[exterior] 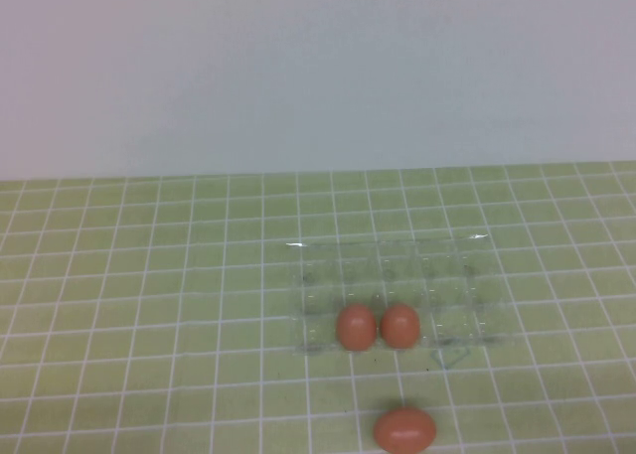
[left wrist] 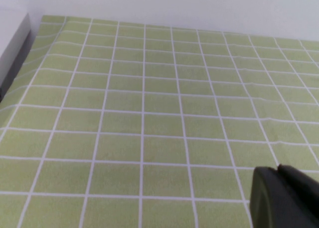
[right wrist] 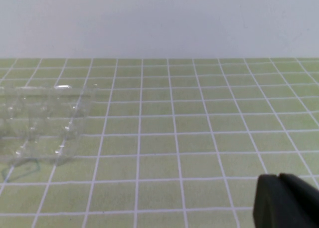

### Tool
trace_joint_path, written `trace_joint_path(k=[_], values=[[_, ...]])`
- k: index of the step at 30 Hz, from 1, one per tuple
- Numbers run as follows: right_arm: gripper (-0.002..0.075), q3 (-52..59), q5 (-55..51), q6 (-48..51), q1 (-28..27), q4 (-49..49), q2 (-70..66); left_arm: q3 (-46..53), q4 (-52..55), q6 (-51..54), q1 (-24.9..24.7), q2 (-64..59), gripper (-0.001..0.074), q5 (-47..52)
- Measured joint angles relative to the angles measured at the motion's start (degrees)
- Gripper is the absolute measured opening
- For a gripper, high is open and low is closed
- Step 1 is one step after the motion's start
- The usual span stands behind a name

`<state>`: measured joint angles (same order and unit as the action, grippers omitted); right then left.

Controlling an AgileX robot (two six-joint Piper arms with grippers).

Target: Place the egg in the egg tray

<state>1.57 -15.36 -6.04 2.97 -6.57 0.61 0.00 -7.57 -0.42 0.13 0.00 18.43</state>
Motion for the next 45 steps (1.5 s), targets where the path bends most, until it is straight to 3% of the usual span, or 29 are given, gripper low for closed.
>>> trace_joint_path(k=[32, 39, 45], values=[[-0.0001, 0.0, 2.76, 2.56, 0.0, -2.29, 0.0, 0.0, 0.0, 0.0, 0.0, 0.0, -0.0008, 0.0], [-0.0001, 0.0, 11.13, 2.95, 0.0, -2.48, 0.0, 0.0, 0.0, 0.0, 0.0, 0.0, -0.0008, 0.0], [-0.0001, 0.0, 30.1, 2.95, 0.0, -3.42, 0.0, 0.0, 0.0, 0.0, 0.0, 0.0, -0.0008, 0.0]])
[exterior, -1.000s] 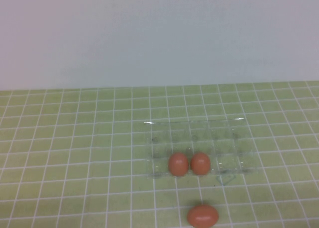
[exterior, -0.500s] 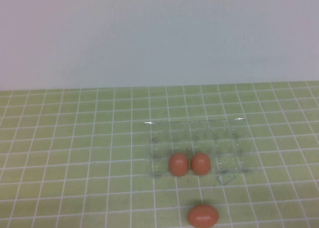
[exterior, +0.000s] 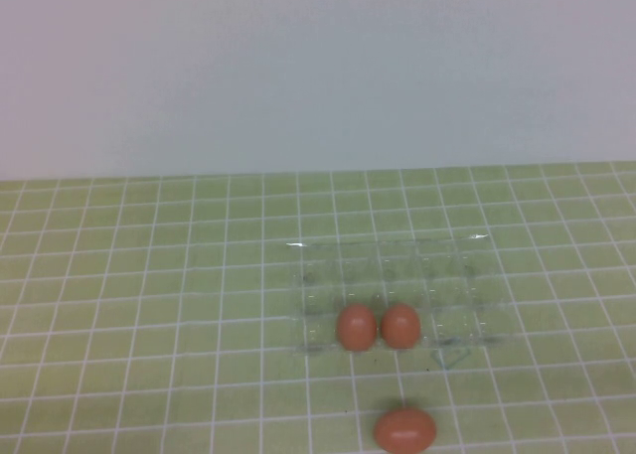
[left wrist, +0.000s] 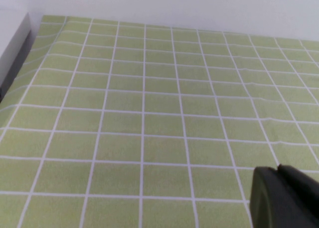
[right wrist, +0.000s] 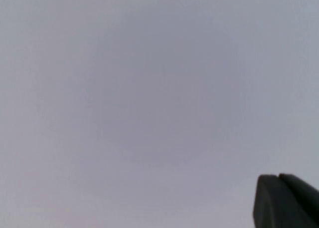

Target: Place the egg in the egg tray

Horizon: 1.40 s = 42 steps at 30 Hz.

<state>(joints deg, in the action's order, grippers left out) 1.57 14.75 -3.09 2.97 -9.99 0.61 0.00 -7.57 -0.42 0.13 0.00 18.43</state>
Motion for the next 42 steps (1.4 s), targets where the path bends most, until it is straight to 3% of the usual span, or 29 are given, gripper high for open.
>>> trace_joint_path(k=[6, 17, 25, 32, 37, 42], values=[[-0.0001, 0.0, 5.64, -2.63, 0.0, -0.87, 0.0, 0.0, 0.0, 0.0, 0.0, 0.0, -0.0008, 0.0], [-0.0001, -9.05, -1.59, -9.97, 0.0, -1.1, 0.0, 0.0, 0.0, 0.0, 0.0, 0.0, -0.0006, 0.0], [-0.0001, -17.86, -11.74, -11.9, 0.0, -1.1, -3.17, 0.0, 0.0, 0.0, 0.0, 0.0, -0.0006, 0.0], [-0.0001, -29.18, -25.6, -12.47, 0.0, -0.81, -18.13, 0.0, 0.0, 0.0, 0.0, 0.0, -0.0006, 0.0], [-0.0001, -36.61, -36.1, -5.22, 0.0, 4.58, -30.58, 0.0, 0.0, 0.0, 0.0, 0.0, -0.0006, 0.0], [-0.0001, -40.83, -41.36, 15.48, 0.0, 16.93, -38.96, 0.0, 0.0, 0.0, 0.0, 0.0, -0.0006, 0.0]])
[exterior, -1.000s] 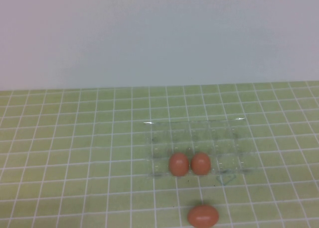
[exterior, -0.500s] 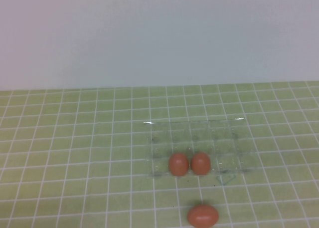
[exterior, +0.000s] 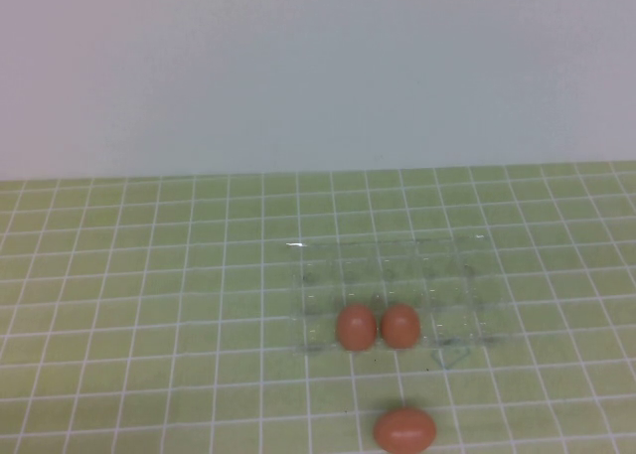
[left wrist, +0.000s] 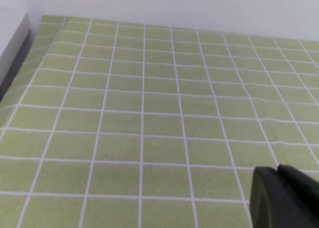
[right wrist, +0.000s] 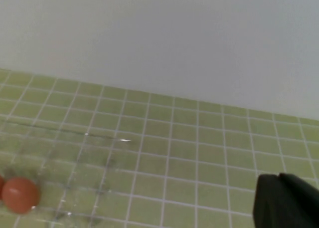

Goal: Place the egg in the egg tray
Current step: Pick up the egg

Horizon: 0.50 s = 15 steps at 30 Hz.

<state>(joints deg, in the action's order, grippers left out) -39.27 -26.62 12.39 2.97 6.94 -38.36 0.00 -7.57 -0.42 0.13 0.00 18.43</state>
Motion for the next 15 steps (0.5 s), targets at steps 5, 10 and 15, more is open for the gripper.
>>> trace_joint_path(k=[5, 10, 15], values=[[-0.0001, -1.04, -0.44, 19.18, 0.0, 18.31, -4.13, 0.0, 0.0, 0.0, 0.0, 0.0, -0.0006, 0.0], [-0.0002, -3.15, -12.46, 44.44, 0.0, 33.15, -11.17, 0.0, 0.0, 0.0, 0.0, 0.0, -0.0006, 0.0], [-0.0001, -7.01, -24.97, 54.44, 0.0, 46.4, -21.34, 0.0, 0.0, 0.0, 0.0, 0.0, -0.0006, 0.0]])
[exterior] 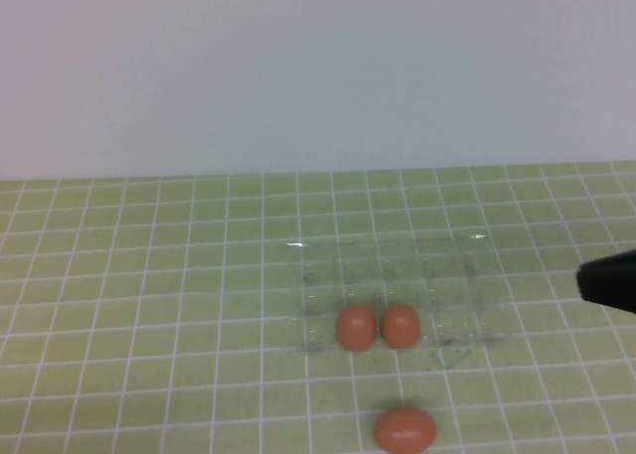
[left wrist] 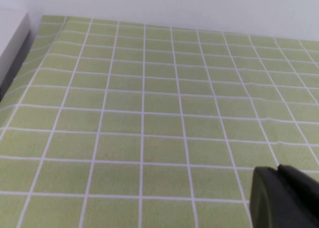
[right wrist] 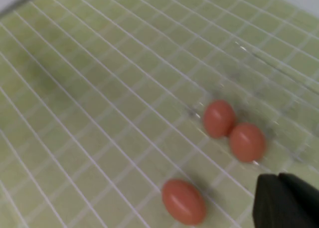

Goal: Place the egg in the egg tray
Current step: Pick up the egg

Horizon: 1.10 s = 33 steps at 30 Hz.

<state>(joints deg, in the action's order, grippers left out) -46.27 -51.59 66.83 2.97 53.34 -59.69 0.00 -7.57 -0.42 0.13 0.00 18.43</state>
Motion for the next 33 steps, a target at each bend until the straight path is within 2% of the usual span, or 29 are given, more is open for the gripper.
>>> trace_joint_path(k=[4, 7, 10, 16, 19, 27, 29, 33], values=[[-0.0002, -2.22, -2.47, 3.24, 0.0, 14.16, -7.35, 0.0, 0.0, 0.0, 0.0, 0.0, -0.0006, 0.0], [-0.0001, -4.62, -6.39, 11.45, 0.0, 20.46, -11.96, 0.0, 0.0, 0.0, 0.0, 0.0, -0.0006, 0.0], [-0.0001, -7.57, -9.96, 14.97, 1.48, 22.06, -15.59, 0.0, 0.0, 0.0, 0.0, 0.0, -0.0005, 0.0], [-0.0001, -13.84, -10.7, 14.32, 6.34, 21.51, -20.91, 0.0, 0.0, 0.0, 0.0, 0.0, -0.0004, 0.0], [-0.0001, -16.93, -8.62, 10.7, 10.04, 15.98, -22.17, 0.0, 0.0, 0.0, 0.0, 0.0, -0.0004, 0.0], [-0.0001, -23.07, -3.72, -6.41, 23.76, -17.12, -24.38, 0.0, 0.0, 0.0, 0.0, 0.0, -0.0004, 0.0], [-0.0001, -23.3, -3.33, -7.41, 25.95, -20.71, -24.93, 0.0, 0.0, 0.0, 0.0, 0.0, -0.0004, 0.0], [-0.0001, -23.42, -2.18, -8.12, 26.97, -21.29, -25.84, 0.0, 0.0, 0.0, 0.0, 0.0, -0.0004, 0.0]])
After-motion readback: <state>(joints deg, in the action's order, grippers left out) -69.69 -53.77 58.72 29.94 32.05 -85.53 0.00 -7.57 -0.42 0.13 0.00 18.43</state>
